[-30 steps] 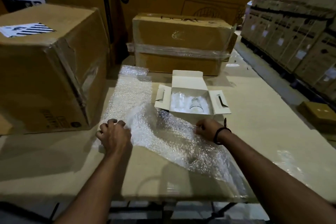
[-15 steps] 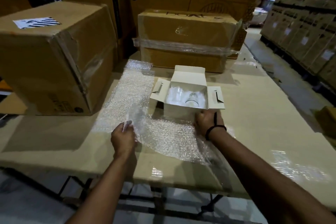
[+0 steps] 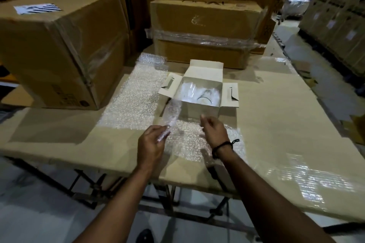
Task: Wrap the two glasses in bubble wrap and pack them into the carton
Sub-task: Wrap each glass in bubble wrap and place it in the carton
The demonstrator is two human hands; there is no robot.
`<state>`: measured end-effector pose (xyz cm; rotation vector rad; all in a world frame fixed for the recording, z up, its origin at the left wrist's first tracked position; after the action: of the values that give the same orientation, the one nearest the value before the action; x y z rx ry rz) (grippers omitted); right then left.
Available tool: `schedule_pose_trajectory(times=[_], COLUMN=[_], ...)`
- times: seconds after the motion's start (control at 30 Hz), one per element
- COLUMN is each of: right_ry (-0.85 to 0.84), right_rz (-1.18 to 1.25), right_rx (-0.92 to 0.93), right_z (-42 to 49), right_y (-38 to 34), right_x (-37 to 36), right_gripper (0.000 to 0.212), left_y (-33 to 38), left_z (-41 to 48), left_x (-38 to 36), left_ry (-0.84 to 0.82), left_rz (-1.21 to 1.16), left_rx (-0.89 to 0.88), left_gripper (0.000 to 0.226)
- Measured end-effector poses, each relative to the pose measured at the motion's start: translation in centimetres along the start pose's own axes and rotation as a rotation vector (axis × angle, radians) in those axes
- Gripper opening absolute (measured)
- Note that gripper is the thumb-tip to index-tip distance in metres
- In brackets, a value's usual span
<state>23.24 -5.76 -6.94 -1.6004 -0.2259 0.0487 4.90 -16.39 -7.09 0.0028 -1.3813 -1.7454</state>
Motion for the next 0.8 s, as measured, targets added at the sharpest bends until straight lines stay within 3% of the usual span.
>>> schedule_pose_trajectory(times=[0.1, 0.2, 0.3, 0.43, 0.57, 0.8], right_ry=[-0.162, -0.134, -0.062, 0.025, 0.113, 0.143], right_rz=[0.244, 0.157, 0.052, -0.132, -0.407, -0.727], right_rx=[-0.227, -0.214, -0.211, -0.183, -0.186, -0.299], right_z=[0.8, 1.6, 1.6, 1.7, 1.8, 1.1], right_y=[-1.6, -2.4, -2.7, -2.5, -1.3, 1.4], right_x=[-1.8, -1.7, 0.6, 5.8, 10.0, 11.8], right_gripper=[0.062, 0.058, 0.038, 0.025, 0.021, 0.047], left_y=[1.3, 2.4, 2.9, 1.8, 1.3, 2.6], left_z=[-0.6, -1.0, -0.9, 1.5, 2.0, 2.2], left_x=[-1.5, -2.5, -2.0, -2.0, -4.7, -6.4], left_ry=[-0.092, -0.235, -0.212, -0.123, -0.393, -0.436], left_rz=[0.058, 0.123, 0.081, 0.248, 0.604, 0.827], left_rx=[-0.188, -0.308, -0.35, -0.117, 0.005, 0.076], left_gripper=[0.021, 0.042, 0.061, 0.067, 0.051, 0.058])
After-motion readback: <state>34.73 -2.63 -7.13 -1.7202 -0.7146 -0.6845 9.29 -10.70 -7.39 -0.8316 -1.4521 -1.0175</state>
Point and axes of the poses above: each hand's wrist, its own z-axis towards the middle knuckle, its own x-axis out of the back of the hand, y = z × x, the point moved 3 cm from there along z, towards the middle knuckle, and after that the axes turned 10 degrees about z, right-handed, at the moved point
